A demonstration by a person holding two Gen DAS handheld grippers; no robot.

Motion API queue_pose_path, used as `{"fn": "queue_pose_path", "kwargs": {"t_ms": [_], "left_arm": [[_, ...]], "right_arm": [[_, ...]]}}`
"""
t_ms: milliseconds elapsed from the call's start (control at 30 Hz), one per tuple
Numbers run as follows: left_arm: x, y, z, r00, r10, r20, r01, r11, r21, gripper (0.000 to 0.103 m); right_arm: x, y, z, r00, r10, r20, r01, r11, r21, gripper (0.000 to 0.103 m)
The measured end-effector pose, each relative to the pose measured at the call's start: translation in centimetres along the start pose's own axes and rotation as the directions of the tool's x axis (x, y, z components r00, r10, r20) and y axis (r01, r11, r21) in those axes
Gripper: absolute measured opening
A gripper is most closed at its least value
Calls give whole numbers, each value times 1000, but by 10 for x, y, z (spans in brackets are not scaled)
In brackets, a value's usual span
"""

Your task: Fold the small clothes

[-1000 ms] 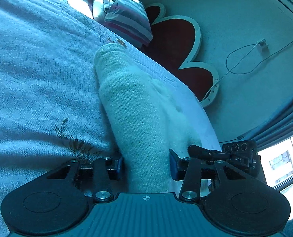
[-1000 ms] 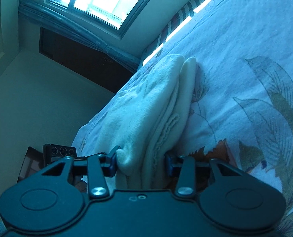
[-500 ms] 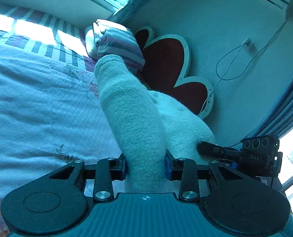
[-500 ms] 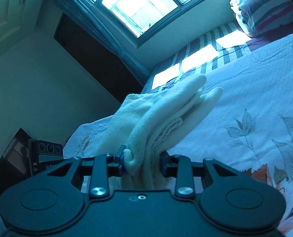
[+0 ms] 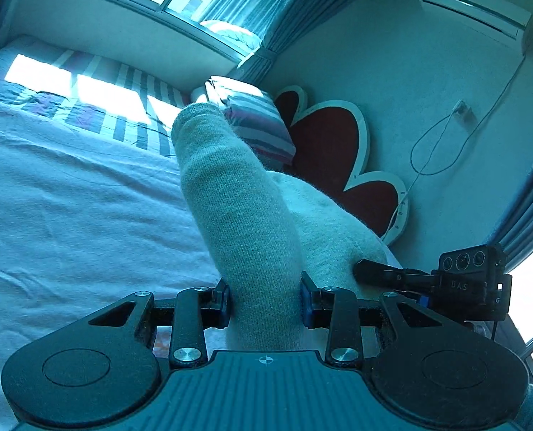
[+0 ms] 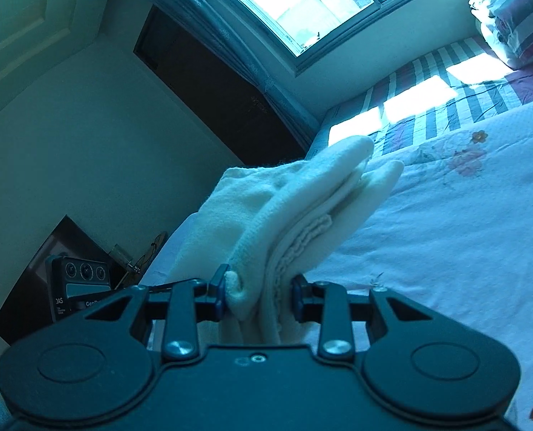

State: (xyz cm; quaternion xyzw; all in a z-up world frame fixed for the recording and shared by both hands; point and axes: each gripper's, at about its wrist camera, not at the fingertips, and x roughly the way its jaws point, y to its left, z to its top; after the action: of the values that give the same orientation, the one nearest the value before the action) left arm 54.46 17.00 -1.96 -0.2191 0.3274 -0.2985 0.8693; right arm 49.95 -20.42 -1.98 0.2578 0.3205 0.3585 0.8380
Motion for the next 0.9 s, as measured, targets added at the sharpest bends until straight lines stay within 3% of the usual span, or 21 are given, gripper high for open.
{"fn": "queue_pose_path", "kwargs": {"t_ms": [367,500,633,700,800,900], "left_arm": [[-32,83,-14,997,77,-6,-77,994,-75,35],[-24,118,-23,995,89,-35,-93,987,-131,35],[-2,154,-45,989,101,-111,-123,971,-205,36],[3,167,-57,992,71,-107,-97,960,-264,39],[1,171,-66,996,40,-85,-66,945,-322,45],[-8,160,-76,993,44,-111,-74,956,-283,46]], "right_arm": [[88,21,-20,995,42,-91,-39,999,30,33],[115,15,-29,991,39,-127,-30,997,71,33],[137,-2,-42,984,10,-177,16,990,142,33],[145,-14,-52,979,-13,-204,53,980,192,33],[141,-26,-64,975,-36,-220,89,967,239,39],[122,-23,-67,974,-62,-216,108,972,208,55]]}}
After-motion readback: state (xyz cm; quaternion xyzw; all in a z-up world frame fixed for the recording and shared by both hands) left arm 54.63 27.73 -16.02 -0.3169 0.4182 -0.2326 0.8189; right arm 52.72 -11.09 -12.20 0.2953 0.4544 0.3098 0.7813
